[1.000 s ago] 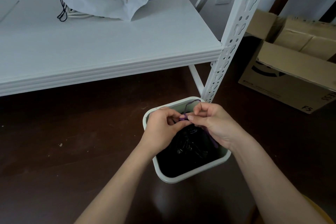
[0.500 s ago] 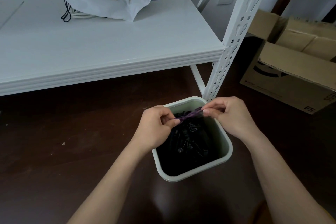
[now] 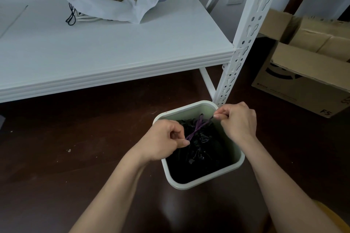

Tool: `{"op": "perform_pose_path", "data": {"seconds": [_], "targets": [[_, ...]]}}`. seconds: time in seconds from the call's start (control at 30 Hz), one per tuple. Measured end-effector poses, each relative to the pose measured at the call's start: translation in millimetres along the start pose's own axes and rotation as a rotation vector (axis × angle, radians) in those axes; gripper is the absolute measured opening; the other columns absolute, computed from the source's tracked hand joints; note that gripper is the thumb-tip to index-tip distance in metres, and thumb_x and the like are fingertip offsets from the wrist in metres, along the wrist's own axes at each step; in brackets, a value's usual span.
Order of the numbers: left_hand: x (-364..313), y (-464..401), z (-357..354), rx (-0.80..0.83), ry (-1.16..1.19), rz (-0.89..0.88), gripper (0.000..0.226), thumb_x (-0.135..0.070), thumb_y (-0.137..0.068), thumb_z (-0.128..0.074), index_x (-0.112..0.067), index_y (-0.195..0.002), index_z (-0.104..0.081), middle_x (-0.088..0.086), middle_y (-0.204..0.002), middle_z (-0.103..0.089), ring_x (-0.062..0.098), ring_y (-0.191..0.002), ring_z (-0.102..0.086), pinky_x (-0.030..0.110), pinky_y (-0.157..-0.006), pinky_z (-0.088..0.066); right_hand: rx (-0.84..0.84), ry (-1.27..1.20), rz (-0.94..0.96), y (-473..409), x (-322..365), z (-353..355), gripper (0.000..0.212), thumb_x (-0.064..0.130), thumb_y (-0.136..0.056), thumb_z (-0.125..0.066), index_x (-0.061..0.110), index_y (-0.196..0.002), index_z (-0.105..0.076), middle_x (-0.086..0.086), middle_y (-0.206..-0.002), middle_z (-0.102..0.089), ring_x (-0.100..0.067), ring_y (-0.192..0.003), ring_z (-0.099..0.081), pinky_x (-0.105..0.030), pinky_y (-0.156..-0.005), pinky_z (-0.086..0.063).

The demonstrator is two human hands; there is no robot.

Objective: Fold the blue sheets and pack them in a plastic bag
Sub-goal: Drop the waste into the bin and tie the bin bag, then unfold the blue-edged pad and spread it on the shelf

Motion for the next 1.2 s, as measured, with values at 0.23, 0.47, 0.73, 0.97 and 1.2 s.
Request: {"op": "perform_pose_path", "data": {"seconds": [0.23,0.47,0.73,0.97,1.2], "targets": [[3.7,2.3,3.9,0.020,0.113,0.013,0.020,-0.019,-0.083,-0.072,-0.012,-0.066,-0.066,-0.005,-0.062,-0.053,0.011,-0.060,-0.047,0.027,-0.061,-0.042,-0.034,0.007,0.008,-8.1,-4.5,-16.3,0.012,0.029,-0.086,-0.067,0.039,-0.087,-0.073,0.009,-0.095,-0.063,-0.018,-0.106,-0.048,-0.023,-0.089,-0.022],[31.7,-0.1,52.9,-0.532,0.267,0.060,0.028,-0.001,-0.088,-0.057,-0.023,-0.103,-0.063,-0.001,-0.086,-0.062,0.030,-0.078,-0.060,0.030,-0.068,-0.051,-0.168,-0.168,-0.024,-7.4,-2.3,16.1,0.040,-0.004,-0.088,-0.052,0.023,-0.112,-0.068,0.003,-0.109,-0.064,-0.021,-0.114,-0.041,-0.033,-0.095,-0.028],[46.6,9.6,61.0,-0.661,0.258,0.156,0.026,-0.004,-0.089,-0.057,-0.023,-0.106,-0.061,-0.003,-0.089,-0.060,0.015,-0.071,-0.058,0.025,-0.064,-0.049,-0.062,-0.229,0.095,5.5,35.3,30.8,0.028,0.004,-0.090,-0.056,0.023,-0.102,-0.072,0.007,-0.115,-0.063,-0.019,-0.114,-0.043,-0.026,-0.095,-0.033],[-26.7,60.3,109.6,-0.499,0.317,0.305,0.027,-0.003,-0.089,-0.057,-0.027,-0.081,-0.065,-0.004,-0.077,-0.064,0.018,-0.069,-0.063,0.033,-0.069,-0.052,0.120,-0.232,0.149,23.2,115.8,124.0,0.026,0.002,-0.087,-0.060,0.024,-0.092,-0.074,0.007,-0.113,-0.065,-0.013,-0.109,-0.047,-0.013,-0.091,-0.029],[-137.4,116.3,214.8,-0.519,0.310,0.302,0.025,-0.007,-0.089,-0.057,-0.028,-0.081,-0.066,-0.006,-0.075,-0.063,0.022,-0.069,-0.063,0.022,-0.064,-0.047,0.163,-0.292,0.244,29.1,228.6,239.1,0.025,0.002,-0.087,-0.061,0.024,-0.091,-0.073,0.009,-0.105,-0.063,-0.011,-0.101,-0.051,-0.026,-0.092,-0.040]]}}
Point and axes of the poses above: each hand's wrist, its own y-axis away from the middle knuckle, its own z-axis out of the back of the hand, x = y × z, the point moved 8 cm from there along -y, towards the middle knuckle
